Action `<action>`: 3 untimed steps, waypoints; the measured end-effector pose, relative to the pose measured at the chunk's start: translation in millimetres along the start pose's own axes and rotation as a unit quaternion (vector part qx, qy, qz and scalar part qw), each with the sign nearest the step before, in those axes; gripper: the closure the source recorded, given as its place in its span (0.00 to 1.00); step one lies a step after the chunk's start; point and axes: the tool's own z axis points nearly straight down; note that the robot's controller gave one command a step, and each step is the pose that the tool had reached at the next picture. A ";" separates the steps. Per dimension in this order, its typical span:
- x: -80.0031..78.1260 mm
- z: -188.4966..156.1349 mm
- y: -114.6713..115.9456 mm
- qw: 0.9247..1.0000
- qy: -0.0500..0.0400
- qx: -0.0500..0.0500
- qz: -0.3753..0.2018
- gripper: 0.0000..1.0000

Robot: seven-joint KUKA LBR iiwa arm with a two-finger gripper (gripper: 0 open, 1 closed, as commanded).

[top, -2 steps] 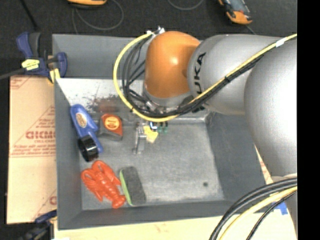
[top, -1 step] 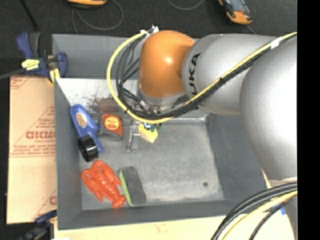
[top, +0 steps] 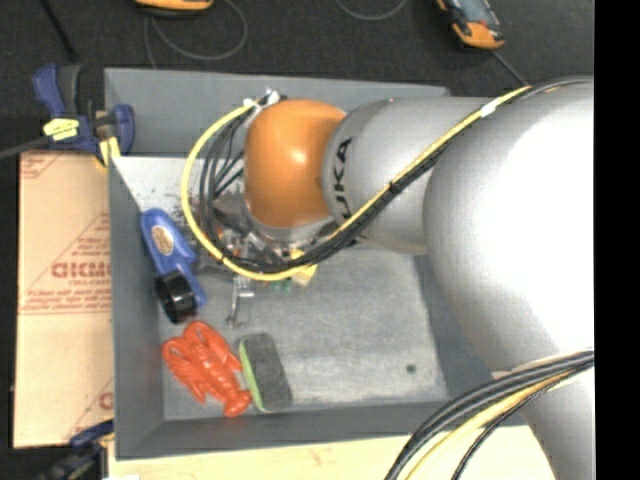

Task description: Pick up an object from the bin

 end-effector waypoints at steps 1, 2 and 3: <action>-14.3 19.0 24.7 1.000 0.006 0.000 0.025 0.00; 13.5 32.5 36.4 1.000 0.000 0.000 -0.001 0.00; 9.3 51.6 63.9 0.999 0.003 0.008 -0.046 1.00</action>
Offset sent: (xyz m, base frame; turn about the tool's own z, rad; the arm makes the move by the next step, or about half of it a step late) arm -0.0495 0.0478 -0.0531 -0.0692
